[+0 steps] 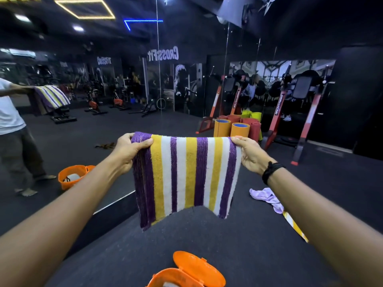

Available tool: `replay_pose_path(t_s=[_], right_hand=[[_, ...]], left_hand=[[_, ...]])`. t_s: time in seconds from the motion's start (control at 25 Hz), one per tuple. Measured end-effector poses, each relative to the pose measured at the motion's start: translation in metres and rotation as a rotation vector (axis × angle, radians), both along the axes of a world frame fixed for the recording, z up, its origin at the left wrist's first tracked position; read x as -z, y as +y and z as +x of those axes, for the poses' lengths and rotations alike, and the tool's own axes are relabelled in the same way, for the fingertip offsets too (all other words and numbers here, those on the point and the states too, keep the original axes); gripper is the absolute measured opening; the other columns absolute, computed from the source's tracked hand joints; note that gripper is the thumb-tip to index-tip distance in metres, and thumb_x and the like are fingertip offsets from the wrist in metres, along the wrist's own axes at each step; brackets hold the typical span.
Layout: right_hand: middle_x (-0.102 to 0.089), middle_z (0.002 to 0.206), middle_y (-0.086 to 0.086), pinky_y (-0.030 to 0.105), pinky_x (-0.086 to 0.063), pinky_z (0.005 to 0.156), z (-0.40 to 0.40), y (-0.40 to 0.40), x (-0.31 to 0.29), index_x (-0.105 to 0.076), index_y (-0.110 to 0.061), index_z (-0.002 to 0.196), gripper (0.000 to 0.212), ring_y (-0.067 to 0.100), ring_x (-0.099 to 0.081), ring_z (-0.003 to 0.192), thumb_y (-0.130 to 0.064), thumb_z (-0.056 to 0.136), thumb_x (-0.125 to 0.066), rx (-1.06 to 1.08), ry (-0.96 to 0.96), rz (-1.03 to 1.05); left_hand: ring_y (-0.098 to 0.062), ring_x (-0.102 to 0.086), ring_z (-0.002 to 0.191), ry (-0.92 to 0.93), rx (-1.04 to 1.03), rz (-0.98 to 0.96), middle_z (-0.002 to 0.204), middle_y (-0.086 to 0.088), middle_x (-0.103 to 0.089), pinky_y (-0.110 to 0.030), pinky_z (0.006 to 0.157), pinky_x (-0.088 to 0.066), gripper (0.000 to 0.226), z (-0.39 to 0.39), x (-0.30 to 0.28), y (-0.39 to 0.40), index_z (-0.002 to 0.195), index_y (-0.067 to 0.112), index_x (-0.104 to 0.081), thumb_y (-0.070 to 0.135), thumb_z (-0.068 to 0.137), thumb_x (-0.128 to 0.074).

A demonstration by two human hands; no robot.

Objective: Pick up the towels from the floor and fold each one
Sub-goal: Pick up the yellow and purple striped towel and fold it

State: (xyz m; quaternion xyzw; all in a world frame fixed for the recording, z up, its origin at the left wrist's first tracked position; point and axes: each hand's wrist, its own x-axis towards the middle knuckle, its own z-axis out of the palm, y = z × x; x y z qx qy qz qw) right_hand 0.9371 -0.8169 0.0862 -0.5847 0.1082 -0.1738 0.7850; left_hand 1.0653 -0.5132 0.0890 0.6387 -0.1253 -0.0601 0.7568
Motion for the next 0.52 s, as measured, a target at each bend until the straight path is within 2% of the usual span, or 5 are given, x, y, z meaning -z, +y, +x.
replay_pose_path(t_s=[0.08, 0.16, 0.28, 0.4, 0.52], right_hand=[[-0.068, 0.104, 0.011, 0.028, -0.059, 0.062, 0.0, -0.003, -0.001, -0.043, -0.019, 0.121, 0.045, 0.018, -0.071, 0.079, 0.002, 0.087, -0.063, -0.028, -0.038, -0.019], [-0.069, 0.103, 0.015, 0.033, -0.06, 0.069, -0.005, -0.003, -0.003, -0.043, -0.016, 0.128, 0.065, 0.022, -0.071, 0.083, 0.013, 0.075, -0.069, -0.076, -0.025, -0.182], [-0.071, 0.087, 0.01, 0.032, -0.059, 0.07, -0.01, -0.008, -0.007, -0.061, 0.002, 0.113, 0.049, 0.012, -0.069, 0.07, 0.008, 0.068, -0.078, 0.034, 0.057, -0.631], [-0.072, 0.081, 0.004, 0.031, -0.054, 0.07, -0.013, -0.013, -0.006, -0.07, -0.011, 0.085, 0.02, 0.009, -0.063, 0.07, -0.013, 0.07, -0.084, 0.111, 0.095, -1.028], [-0.067, 0.081, 0.002, 0.024, -0.048, 0.065, -0.009, -0.01, -0.008, -0.062, -0.02, 0.074, 0.016, 0.011, -0.058, 0.073, -0.019, 0.079, -0.077, 0.221, 0.085, -1.137]], left_hand=[[-0.016, -0.063, 0.081, 0.001, 0.001, 0.001, 0.105, -0.009, -0.061, -0.026, 0.06, -0.057, 0.06, -0.002, -0.006, -0.002, 0.126, 0.01, -0.046, -0.001, 0.074, -0.076], [-0.017, -0.063, 0.083, -0.058, 0.054, 0.034, 0.102, -0.008, -0.061, -0.027, 0.067, -0.059, 0.072, -0.004, -0.01, -0.001, 0.128, 0.018, -0.043, -0.009, 0.07, -0.076], [-0.016, -0.064, 0.075, -0.168, 0.032, 0.157, 0.092, -0.008, -0.064, -0.028, 0.069, -0.06, 0.064, -0.003, -0.01, 0.004, 0.119, 0.007, -0.059, -0.011, 0.061, -0.08], [-0.011, -0.065, 0.066, -0.257, -0.001, 0.285, 0.085, -0.008, -0.067, -0.022, 0.06, -0.057, 0.042, -0.003, -0.008, 0.006, 0.093, 0.006, -0.069, -0.004, 0.056, -0.086], [-0.014, -0.062, 0.068, -0.386, -0.037, 0.412, 0.076, -0.002, -0.068, -0.027, 0.062, -0.053, 0.03, -0.002, -0.005, 0.005, 0.077, 0.013, -0.07, 0.011, 0.055, -0.091]])
